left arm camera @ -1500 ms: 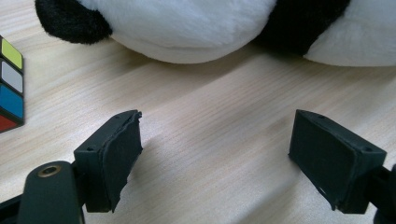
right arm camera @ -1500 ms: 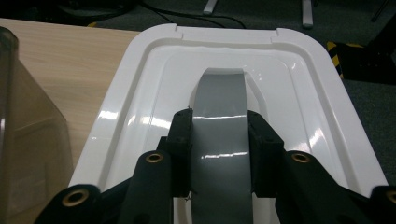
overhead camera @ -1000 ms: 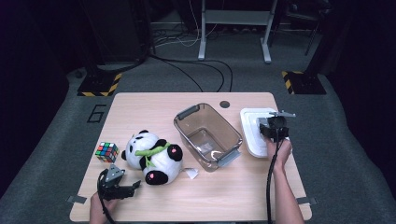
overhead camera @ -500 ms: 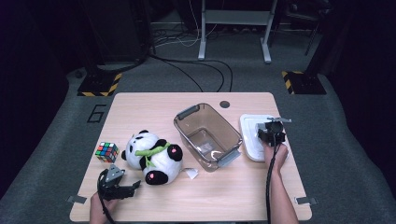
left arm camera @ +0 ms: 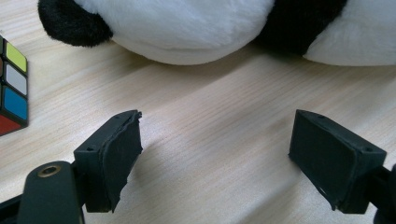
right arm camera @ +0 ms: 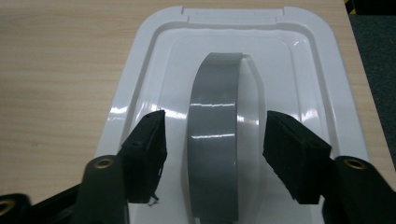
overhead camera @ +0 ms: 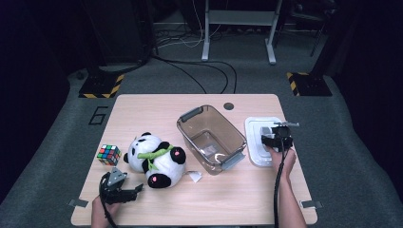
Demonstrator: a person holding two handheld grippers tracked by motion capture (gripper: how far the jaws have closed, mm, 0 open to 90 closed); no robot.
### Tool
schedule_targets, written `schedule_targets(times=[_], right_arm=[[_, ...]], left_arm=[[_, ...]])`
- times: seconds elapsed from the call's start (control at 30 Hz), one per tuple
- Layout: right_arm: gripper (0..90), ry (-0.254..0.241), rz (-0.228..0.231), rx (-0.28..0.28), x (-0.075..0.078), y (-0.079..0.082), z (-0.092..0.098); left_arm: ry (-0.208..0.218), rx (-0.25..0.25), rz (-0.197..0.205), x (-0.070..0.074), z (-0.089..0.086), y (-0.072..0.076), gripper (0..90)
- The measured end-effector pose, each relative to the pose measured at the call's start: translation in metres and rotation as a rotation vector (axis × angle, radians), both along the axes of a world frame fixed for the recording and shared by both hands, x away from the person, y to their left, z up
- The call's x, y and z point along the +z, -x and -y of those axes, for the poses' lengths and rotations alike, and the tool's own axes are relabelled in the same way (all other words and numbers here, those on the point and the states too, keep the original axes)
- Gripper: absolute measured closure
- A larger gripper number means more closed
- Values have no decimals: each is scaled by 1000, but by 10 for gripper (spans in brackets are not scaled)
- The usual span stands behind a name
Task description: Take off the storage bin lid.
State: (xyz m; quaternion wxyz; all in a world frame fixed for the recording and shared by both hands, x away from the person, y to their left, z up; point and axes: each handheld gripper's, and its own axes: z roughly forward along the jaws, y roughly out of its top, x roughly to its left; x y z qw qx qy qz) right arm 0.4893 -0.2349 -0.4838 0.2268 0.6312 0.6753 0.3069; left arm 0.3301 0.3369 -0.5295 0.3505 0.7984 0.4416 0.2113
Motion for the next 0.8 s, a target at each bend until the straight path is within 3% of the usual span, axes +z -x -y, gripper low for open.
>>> schedule_targets(times=[0.27,0.53,0.8], right_arm=[[200,-26,-2,88,4,18,1],[159,41,10,186,4,41,-12],[72,53,14,259,1,65,-22]], left_arm=[[4,2,5,-1,0,0,167],[1,-2,-10,0,-1,0,167],[2,2,-3,0,0,0,167]])
